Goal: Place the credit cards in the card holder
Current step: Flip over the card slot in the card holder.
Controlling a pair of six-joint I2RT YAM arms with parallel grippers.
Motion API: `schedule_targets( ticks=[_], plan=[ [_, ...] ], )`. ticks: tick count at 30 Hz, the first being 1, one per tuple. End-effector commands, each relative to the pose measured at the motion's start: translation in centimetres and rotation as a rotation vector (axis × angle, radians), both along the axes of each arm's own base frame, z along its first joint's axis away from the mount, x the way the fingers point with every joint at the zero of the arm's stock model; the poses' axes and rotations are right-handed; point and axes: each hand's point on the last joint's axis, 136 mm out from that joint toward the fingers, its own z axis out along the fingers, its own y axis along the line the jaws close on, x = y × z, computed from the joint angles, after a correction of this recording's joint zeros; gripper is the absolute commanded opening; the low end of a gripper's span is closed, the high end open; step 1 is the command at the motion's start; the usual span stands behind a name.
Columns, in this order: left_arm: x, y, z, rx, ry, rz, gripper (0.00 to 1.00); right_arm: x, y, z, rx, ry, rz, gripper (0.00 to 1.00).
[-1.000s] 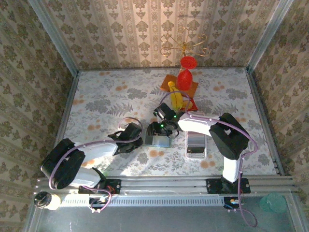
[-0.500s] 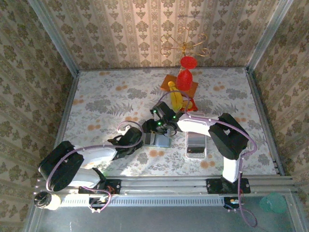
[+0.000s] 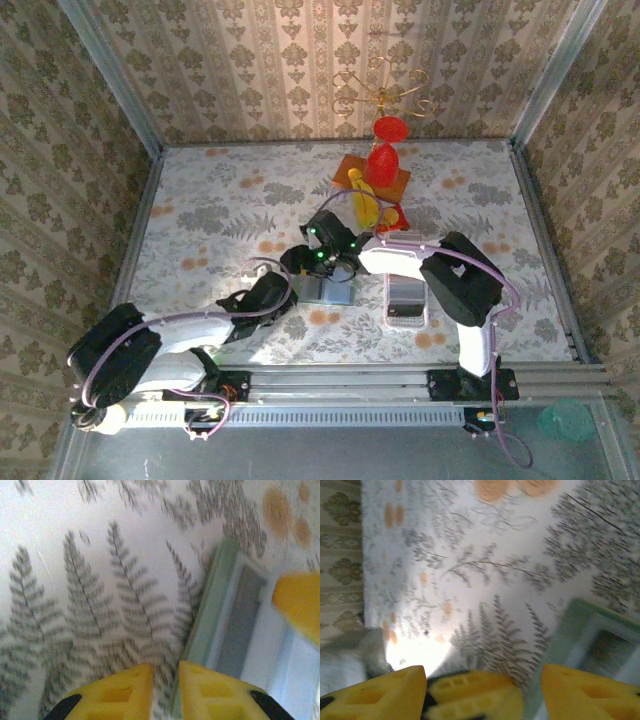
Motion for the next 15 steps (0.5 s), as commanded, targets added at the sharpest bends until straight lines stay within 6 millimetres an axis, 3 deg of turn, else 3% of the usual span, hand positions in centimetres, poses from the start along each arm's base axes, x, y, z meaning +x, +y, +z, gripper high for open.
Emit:
schedule_targets(
  ticks=[1, 3, 6, 10, 12, 15],
  plan=[
    [-3.7, 1.4, -1.2, 0.071, 0.128, -0.092, 0.24, 1.1, 1.9, 5.5, 0.116, -0.127, 0.050, 0.67],
    [-3.6, 2.3, -0.2, 0.107, 0.111, -0.101, 0.26, 1.6, 1.4, 7.5, 0.124, -0.196, 0.071, 0.71],
    [-3.4, 3.3, 1.0, 0.122, 0.090, -0.100, 0.28, 2.5, -1.1, 10.0, 0.114, -0.300, 0.087, 0.72],
    [-2.6, 3.9, 2.9, 0.110, 0.042, -0.096, 0.31, 3.2, -6.4, 12.9, 0.069, -0.469, 0.132, 0.72],
    [-2.0, 3.9, 3.7, 0.105, 0.017, -0.101, 0.33, 2.6, -9.3, 14.0, 0.024, -0.581, 0.193, 0.72],
    [-1.1, 3.8, 4.7, 0.107, -0.005, -0.102, 0.36, -0.3, -12.9, 14.1, -0.115, -0.808, 0.406, 0.73]
  ],
)
